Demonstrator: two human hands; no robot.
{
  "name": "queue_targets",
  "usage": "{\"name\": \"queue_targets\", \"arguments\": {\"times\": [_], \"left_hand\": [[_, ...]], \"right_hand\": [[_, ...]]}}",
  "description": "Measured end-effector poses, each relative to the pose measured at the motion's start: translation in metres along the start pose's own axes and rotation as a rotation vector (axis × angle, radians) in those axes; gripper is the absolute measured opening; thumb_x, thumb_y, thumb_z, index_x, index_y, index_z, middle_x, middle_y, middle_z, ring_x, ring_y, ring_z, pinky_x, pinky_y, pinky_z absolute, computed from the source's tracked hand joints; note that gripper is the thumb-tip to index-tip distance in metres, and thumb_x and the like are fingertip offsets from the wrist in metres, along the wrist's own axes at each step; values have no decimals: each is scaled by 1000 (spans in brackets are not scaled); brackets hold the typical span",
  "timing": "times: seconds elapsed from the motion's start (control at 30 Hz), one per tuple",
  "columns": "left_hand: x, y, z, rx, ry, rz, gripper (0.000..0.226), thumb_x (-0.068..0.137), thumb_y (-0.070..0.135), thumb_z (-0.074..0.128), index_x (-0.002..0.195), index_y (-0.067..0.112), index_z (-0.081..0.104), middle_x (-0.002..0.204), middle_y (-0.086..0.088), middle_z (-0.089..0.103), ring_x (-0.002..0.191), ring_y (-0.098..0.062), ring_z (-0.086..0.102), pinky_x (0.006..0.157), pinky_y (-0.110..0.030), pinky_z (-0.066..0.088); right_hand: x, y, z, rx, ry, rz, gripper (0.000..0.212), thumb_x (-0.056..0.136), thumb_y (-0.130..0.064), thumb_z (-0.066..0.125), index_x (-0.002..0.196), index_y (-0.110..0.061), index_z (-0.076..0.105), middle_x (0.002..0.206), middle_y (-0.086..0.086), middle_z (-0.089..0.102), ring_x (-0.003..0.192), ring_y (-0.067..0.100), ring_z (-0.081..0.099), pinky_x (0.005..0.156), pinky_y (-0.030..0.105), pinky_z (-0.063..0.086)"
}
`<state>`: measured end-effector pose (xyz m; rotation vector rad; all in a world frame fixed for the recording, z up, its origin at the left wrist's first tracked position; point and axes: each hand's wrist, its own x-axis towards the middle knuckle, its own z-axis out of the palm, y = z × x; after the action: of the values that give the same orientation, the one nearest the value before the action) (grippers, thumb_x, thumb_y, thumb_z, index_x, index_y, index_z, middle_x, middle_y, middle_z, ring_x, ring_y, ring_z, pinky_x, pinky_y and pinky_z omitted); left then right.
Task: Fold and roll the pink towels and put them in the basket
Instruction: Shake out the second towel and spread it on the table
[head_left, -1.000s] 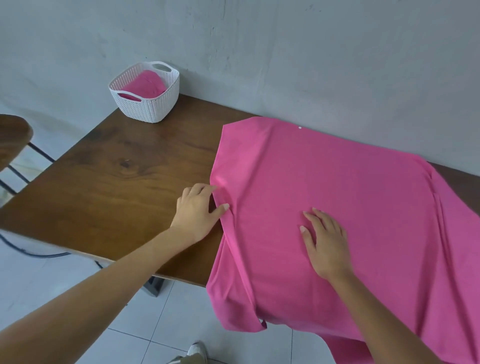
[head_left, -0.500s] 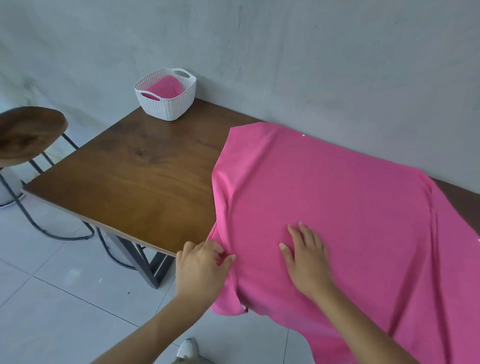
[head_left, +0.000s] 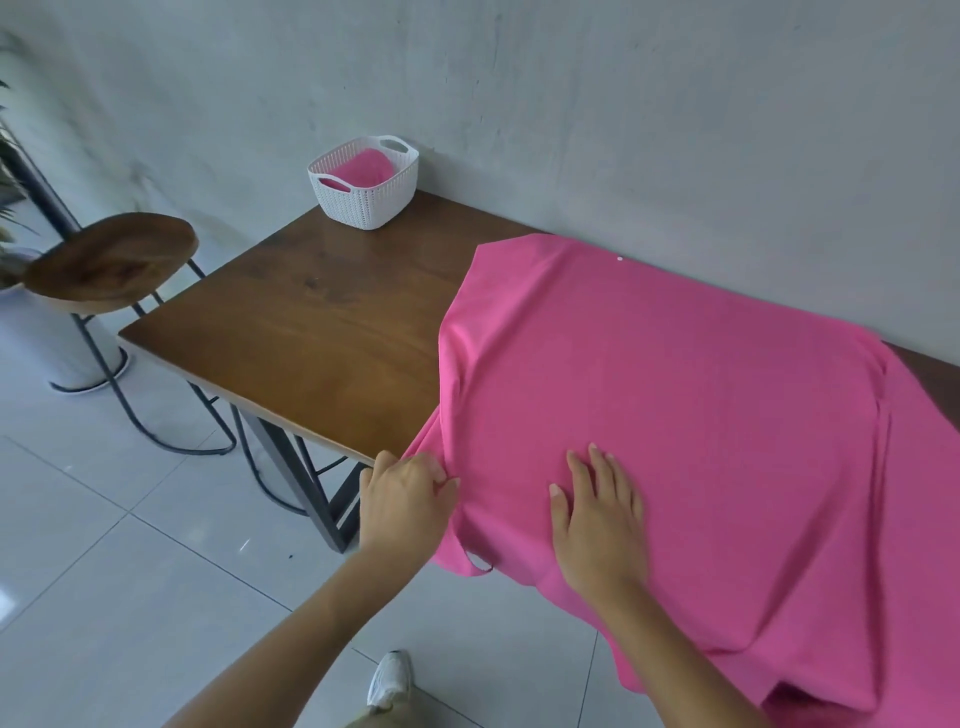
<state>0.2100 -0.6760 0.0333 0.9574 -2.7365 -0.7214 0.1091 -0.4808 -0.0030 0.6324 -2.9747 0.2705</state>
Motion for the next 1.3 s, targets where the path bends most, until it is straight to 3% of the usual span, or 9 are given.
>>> {"name": "queue_targets", "arguments": {"times": [0.23, 0.3, 0.4, 0.63, 0.8, 0.97, 1.2, 1.3], "left_hand": [[7, -37, -21, -113, 84, -50, 15, 98, 18, 61, 90, 18, 48, 66, 3, 60, 64, -25, 59, 69, -42, 50], [14, -48, -28, -135, 116, -83, 19, 94, 20, 67, 87, 20, 50, 66, 2, 61, 65, -25, 60, 68, -43, 51], [29, -66, -36, -57, 210, -52, 18, 87, 18, 76, 84, 21, 58, 69, 4, 65, 70, -28, 63, 77, -44, 50], [49, -97, -47, 48, 315, -111, 14, 94, 10, 64, 84, 18, 59, 70, 0, 64, 76, -29, 57, 80, -43, 44], [54, -96, -52, 123, 311, -107, 11, 97, 16, 62, 87, 17, 62, 82, -1, 67, 91, -29, 56, 85, -44, 43], [61, -85, -55, 171, 311, -66, 6, 94, 23, 64, 88, 20, 64, 91, 2, 68, 94, -26, 58, 89, -44, 45], [99, -54, -38, 193, 273, 86, 13, 93, 19, 52, 85, 14, 61, 83, -1, 61, 83, -29, 56, 73, -40, 42], [129, -41, -29, 179, 200, 163, 11, 93, 21, 57, 94, 12, 63, 89, -5, 59, 87, -32, 54, 73, -40, 41]], "right_hand": [[0, 2, 3, -3, 26, -13, 59, 98, -46, 29, 141, -16, 56, 150, 11, 50, 140, 32, 42, 114, 46, 29], [-1, 2, 4, 7, 39, -13, 59, 97, -45, 31, 139, -14, 58, 148, 13, 52, 138, 33, 44, 113, 47, 32], [-1, 2, 3, 8, 50, -15, 60, 96, -45, 31, 139, -13, 58, 148, 13, 52, 138, 34, 44, 113, 49, 34], [0, 4, 4, 9, 48, -28, 62, 97, -46, 26, 142, -14, 55, 151, 13, 49, 142, 33, 40, 114, 49, 32], [0, 4, 5, 22, 51, -32, 64, 96, -47, 25, 142, -15, 55, 152, 13, 48, 142, 33, 40, 115, 49, 31], [0, 6, 6, 40, 55, -35, 66, 96, -48, 24, 142, -15, 55, 151, 12, 49, 141, 33, 41, 114, 48, 32], [6, 8, 8, 115, 81, -11, 58, 91, -48, 36, 131, -18, 64, 142, 9, 58, 132, 31, 51, 107, 49, 38], [16, 11, 5, 122, 118, -5, 49, 90, -47, 39, 122, -21, 67, 128, 3, 64, 119, 27, 55, 97, 46, 43]]}}
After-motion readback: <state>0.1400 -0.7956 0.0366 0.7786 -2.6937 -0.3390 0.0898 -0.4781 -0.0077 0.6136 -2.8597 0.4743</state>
